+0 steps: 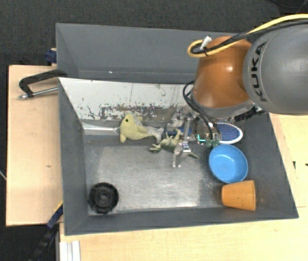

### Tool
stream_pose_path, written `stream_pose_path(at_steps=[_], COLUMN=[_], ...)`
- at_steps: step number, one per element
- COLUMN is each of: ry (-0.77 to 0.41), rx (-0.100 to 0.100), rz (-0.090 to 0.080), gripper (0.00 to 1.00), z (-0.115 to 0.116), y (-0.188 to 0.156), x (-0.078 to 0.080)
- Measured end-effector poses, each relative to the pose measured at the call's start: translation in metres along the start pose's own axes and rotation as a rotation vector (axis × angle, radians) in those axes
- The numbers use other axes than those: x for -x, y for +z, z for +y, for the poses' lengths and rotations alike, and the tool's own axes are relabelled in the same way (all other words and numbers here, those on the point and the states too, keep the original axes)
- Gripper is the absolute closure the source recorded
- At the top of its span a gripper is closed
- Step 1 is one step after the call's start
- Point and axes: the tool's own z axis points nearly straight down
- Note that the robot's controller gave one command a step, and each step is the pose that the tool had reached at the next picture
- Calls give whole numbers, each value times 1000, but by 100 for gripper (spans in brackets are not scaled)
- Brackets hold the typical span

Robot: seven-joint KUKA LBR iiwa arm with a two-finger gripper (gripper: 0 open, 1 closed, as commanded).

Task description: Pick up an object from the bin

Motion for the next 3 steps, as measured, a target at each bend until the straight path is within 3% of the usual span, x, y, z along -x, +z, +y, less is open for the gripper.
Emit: stream_pose_path(at_steps=[1,2,3], ry=[101,186,181], rx=[2,12,3], rz=[-12,6,7], gripper=[0,0,0], z=[-26,-28,-24], y=[46,61,60], x=[8,19,17])
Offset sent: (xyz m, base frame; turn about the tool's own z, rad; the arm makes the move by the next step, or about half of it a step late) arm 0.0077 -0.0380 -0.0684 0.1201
